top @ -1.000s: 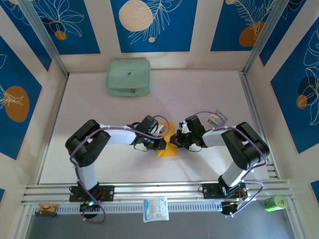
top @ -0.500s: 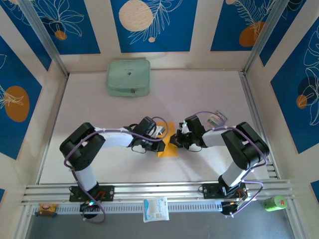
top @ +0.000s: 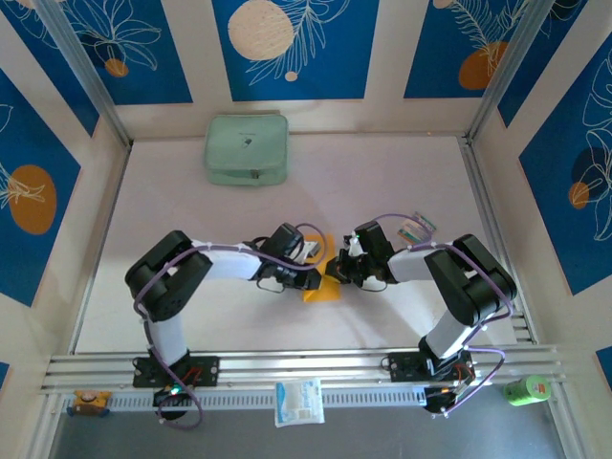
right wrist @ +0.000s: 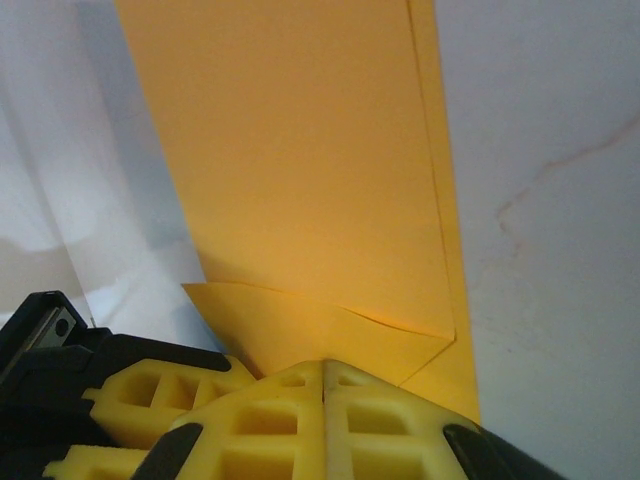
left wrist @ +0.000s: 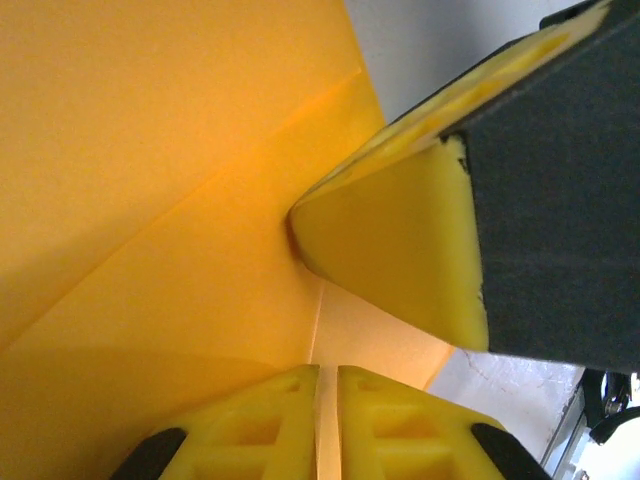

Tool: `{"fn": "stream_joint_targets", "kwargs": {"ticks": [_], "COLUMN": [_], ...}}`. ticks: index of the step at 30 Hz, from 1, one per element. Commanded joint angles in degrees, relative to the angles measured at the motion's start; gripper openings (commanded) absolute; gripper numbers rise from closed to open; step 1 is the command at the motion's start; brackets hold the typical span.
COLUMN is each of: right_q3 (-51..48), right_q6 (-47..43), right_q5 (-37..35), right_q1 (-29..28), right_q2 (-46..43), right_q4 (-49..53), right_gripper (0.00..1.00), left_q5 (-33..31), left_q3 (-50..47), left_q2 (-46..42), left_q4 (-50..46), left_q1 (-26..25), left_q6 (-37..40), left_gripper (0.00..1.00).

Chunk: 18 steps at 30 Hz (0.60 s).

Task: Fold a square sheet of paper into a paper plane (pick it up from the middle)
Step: Fold the triangle a second time at the center of the table.

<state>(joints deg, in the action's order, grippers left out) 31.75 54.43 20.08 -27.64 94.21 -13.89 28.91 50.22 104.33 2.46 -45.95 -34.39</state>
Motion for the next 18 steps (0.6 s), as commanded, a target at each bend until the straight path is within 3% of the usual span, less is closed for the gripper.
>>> {"fn": "stream_joint_targets", "kwargs": {"ticks": [1, 12, 18], "right_q3": [-1.05, -0.89, -0.71], "right_q6": [0.06, -0.09, -0.07], "right_q5": [-1.53, -1.57, -1.53], "right_q1": [0.74, 0.92, 0.88], "right_q2": [1.23, 0.83, 0.71], "right_q4": [3.71, 4.3, 4.42], "right_gripper": [0.0, 0.0, 0.0], "left_q5": [0.47, -1.15, -1.75], "left_q3": [-3.37, -3.55, -2.98], "left_q2": [-1.75, -6.0, -9.56], "left_q4": [-5.58, -14.82, -14.97], "left_q1": [-0.45, -0.84, -0.93], "left_q6": [1.43, 8.96, 9.17], "left_gripper": [0.15, 0.15, 0.15]}}
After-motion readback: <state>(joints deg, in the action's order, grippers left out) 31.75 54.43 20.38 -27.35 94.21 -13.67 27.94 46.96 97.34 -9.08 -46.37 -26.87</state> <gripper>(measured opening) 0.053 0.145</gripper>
